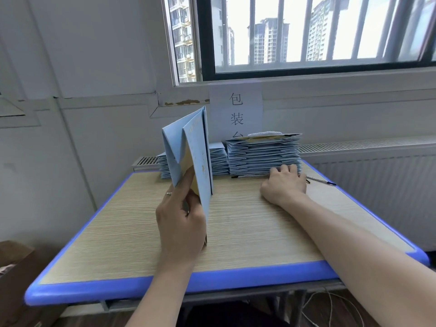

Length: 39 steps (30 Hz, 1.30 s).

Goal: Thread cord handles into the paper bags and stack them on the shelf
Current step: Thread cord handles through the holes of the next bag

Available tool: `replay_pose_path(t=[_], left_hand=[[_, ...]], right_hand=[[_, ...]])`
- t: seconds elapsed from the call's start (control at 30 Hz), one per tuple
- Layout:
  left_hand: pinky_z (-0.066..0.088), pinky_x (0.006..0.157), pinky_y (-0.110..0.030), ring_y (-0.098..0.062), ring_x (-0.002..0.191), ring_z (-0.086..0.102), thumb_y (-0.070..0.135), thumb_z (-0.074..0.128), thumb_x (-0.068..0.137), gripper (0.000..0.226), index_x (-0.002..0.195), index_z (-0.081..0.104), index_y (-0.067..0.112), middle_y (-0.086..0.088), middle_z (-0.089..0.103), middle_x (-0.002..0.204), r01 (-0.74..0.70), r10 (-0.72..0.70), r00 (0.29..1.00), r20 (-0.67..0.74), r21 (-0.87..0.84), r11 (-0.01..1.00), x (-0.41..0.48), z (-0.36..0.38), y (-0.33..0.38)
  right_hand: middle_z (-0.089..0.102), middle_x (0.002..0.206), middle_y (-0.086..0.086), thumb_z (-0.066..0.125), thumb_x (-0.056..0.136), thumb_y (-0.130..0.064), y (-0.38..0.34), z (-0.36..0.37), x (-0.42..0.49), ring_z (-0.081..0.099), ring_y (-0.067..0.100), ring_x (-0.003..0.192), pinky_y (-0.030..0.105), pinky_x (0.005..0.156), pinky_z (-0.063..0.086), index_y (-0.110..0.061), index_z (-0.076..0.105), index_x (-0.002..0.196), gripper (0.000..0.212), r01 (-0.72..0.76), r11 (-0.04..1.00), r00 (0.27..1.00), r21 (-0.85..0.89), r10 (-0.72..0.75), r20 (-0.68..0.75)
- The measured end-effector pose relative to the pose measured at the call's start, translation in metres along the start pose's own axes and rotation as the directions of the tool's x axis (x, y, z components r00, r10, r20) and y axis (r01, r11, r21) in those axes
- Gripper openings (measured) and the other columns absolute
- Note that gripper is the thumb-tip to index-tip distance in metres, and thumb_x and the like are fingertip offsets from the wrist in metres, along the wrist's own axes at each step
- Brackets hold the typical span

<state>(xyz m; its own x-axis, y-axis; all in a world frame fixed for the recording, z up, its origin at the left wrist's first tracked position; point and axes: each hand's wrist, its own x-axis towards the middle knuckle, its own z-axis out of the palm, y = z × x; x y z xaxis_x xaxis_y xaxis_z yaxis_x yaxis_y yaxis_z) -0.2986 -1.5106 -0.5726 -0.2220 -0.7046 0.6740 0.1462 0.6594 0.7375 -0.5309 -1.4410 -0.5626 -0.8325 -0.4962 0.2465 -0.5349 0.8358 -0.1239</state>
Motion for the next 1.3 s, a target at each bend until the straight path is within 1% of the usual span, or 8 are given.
replay_pose_path(t=[0.27,0.47,0.67,0.87,0.97,1.1,1.2,1.3], left_hand=[[0.053,0.075,-0.047,-0.016,0.089,0.062,0.009,0.043,0.084,0.051,0.124,0.069,0.030,0.001,0.070,0.102,-0.012,0.012,1.000,0.003,-0.002,1.000,0.001,0.000,-0.002],[0.053,0.074,-0.048,-0.018,0.086,0.062,0.011,0.045,0.085,0.048,0.122,0.070,0.030,0.000,0.069,0.097,-0.003,0.003,1.000,-0.007,0.010,1.000,0.001,0.001,-0.001],[0.053,0.075,-0.050,-0.016,0.089,0.062,0.013,0.044,0.086,0.048,0.123,0.069,0.032,0.001,0.069,0.099,-0.001,0.001,1.000,0.010,0.000,1.000,0.002,0.001,-0.001],[0.051,0.071,-0.050,-0.019,0.085,0.060,0.011,0.044,0.084,0.051,0.123,0.068,0.034,-0.002,0.068,0.094,-0.005,0.005,1.000,0.005,0.001,1.000,0.002,0.000,0.000],[0.051,0.071,-0.047,-0.020,0.083,0.059,0.010,0.043,0.083,0.052,0.123,0.069,0.032,-0.002,0.067,0.090,-0.006,0.006,1.000,0.010,0.020,1.000,0.002,0.000,0.000],[0.050,0.069,-0.038,-0.017,0.082,0.058,0.010,0.044,0.083,0.052,0.124,0.069,0.030,-0.002,0.067,0.090,-0.001,0.001,1.000,0.010,0.008,1.000,0.002,0.000,0.002],[0.051,0.070,-0.040,-0.017,0.083,0.059,0.011,0.044,0.085,0.049,0.124,0.069,0.029,-0.003,0.067,0.092,-0.002,0.002,1.000,0.005,-0.011,1.000,0.002,0.001,0.002],[0.051,0.068,-0.040,-0.018,0.084,0.061,0.011,0.041,0.086,0.049,0.122,0.070,0.027,-0.003,0.068,0.094,0.000,0.000,1.000,0.001,-0.023,1.000,0.002,0.002,0.002]], right_hand=[[0.057,0.123,0.007,0.047,0.095,-0.034,0.004,0.000,-0.002,0.043,0.027,0.122,0.042,0.098,0.037,-0.015,0.068,0.115,0.035,0.136,0.991,0.979,-0.008,-0.135,-0.155],[0.063,0.087,-0.001,0.052,0.081,-0.033,0.008,-0.006,-0.018,0.053,0.024,0.095,0.032,0.079,0.033,-0.018,0.060,0.065,0.023,0.348,0.918,0.929,0.191,-0.310,-0.200],[0.066,0.113,-0.005,0.048,0.093,-0.062,-0.018,-0.005,-0.023,0.055,0.018,0.114,0.040,0.098,0.038,-0.028,0.069,0.117,0.047,0.433,0.888,0.898,0.152,-0.410,-0.161],[0.069,0.093,-0.004,0.063,0.090,-0.027,-0.017,-0.003,-0.021,0.062,0.021,0.093,0.033,0.083,0.050,-0.025,0.065,0.087,0.004,0.474,0.828,0.874,0.301,-0.483,-0.048],[0.066,0.087,-0.013,0.060,0.084,-0.017,0.005,-0.019,-0.027,0.057,0.010,0.079,0.029,0.076,0.049,-0.029,0.054,0.102,0.023,0.441,0.785,0.835,0.435,-0.537,0.122],[0.062,0.084,-0.009,0.052,0.072,-0.044,0.016,-0.030,-0.034,0.057,0.014,0.079,0.032,0.071,0.046,-0.030,0.054,0.095,0.027,0.390,0.801,0.836,0.455,-0.514,0.189],[0.060,0.091,-0.013,0.052,0.087,-0.066,-0.004,-0.025,-0.036,0.057,0.009,0.084,0.032,0.071,0.046,-0.032,0.056,0.099,0.036,0.491,0.818,0.838,0.301,-0.537,0.093],[0.056,0.101,-0.011,0.054,0.093,-0.061,-0.030,-0.016,-0.044,0.056,0.011,0.093,0.030,0.074,0.044,-0.034,0.062,0.107,0.032,0.603,0.768,0.778,0.216,-0.626,0.051]])
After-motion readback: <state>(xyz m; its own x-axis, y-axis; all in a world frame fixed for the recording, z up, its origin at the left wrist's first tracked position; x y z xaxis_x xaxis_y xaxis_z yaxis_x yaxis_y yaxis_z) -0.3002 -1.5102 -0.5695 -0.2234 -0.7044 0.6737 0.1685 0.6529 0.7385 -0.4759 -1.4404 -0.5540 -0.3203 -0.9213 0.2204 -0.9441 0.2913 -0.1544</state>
